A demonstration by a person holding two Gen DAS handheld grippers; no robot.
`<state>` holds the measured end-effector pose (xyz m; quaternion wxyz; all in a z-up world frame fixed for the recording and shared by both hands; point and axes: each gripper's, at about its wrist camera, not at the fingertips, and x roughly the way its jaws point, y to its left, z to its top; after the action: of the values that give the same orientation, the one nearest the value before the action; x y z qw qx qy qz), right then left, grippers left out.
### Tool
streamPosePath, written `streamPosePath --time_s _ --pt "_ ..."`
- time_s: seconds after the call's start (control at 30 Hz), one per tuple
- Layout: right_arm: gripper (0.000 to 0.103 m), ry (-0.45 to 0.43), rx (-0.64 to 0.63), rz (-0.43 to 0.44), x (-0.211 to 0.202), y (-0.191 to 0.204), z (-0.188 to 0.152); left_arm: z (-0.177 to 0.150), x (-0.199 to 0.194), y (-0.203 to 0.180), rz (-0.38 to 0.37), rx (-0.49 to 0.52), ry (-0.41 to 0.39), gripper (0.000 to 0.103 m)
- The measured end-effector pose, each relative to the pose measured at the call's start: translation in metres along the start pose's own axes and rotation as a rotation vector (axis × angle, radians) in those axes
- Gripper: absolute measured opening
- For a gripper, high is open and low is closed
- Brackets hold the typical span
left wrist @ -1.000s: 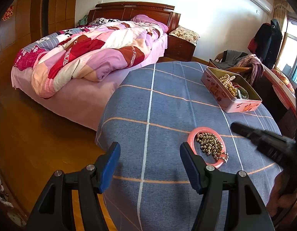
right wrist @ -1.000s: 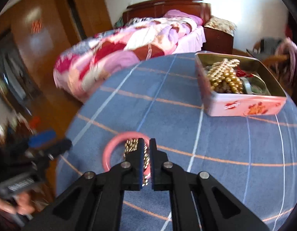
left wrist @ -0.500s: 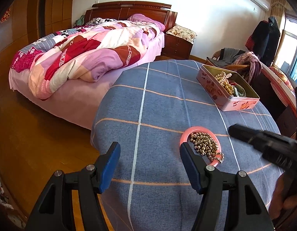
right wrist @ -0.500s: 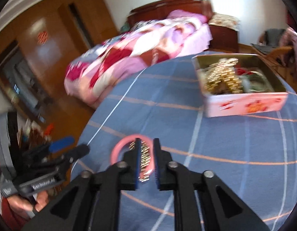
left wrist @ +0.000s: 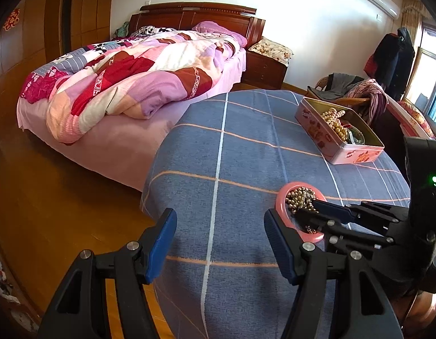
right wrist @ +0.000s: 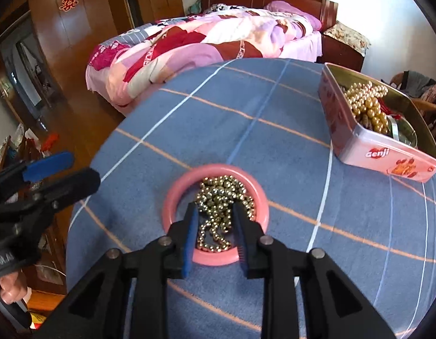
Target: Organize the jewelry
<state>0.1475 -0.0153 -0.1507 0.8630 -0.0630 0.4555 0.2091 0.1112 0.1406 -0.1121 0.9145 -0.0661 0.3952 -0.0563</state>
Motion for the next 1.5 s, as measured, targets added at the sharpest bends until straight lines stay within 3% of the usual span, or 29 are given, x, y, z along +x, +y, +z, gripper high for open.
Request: streamPosePath --time_s 0.13,0.27,0.4,0.6,0.73,0.9,1.03,1.17,1.5 --pt "0.014 -0.012 0.08 0.07 -0.004 -0.015 0.0 0.0 -0.001 -0.002 -0.004 0.008 -0.001 0.065" --pt "0.014 -0.093 0.165 0.136 -0.029 -0.03 0.003 0.0 0.003 -0.005 -0.024 0.009 0.015 0.064" --pt "0.014 -0.176 0.223 0.116 -0.059 -0.047 0.007 0.001 0.009 -0.019 -0.074 0.041 0.04 0.064" --pt "0.014 -0.261 0.302 0.082 -0.087 -0.077 0.006 0.009 0.029 -0.054 -0.213 0.103 0.099 0.065" --pt "0.014 -0.271 0.354 0.07 -0.091 -0.097 -0.003 0.01 0.045 -0.08 -0.21 0.191 0.128 0.066" --pt "0.014 -0.306 0.385 0.131 -0.1 -0.111 -0.013 0.01 0.061 -0.097 -0.128 0.261 0.156 0.075" --pt "0.014 -0.308 0.398 0.129 -0.102 -0.118 -0.016 0.009 0.066 -0.096 -0.128 0.251 0.162 0.083" --pt "0.014 -0.302 0.414 0.138 -0.099 -0.122 -0.019 0.007 0.071 -0.101 -0.068 0.3 0.154 0.083" --pt "0.014 -0.356 0.466 0.264 -0.11 -0.14 -0.024 0.008 0.066 -0.099 -0.103 0.268 0.135 0.081"
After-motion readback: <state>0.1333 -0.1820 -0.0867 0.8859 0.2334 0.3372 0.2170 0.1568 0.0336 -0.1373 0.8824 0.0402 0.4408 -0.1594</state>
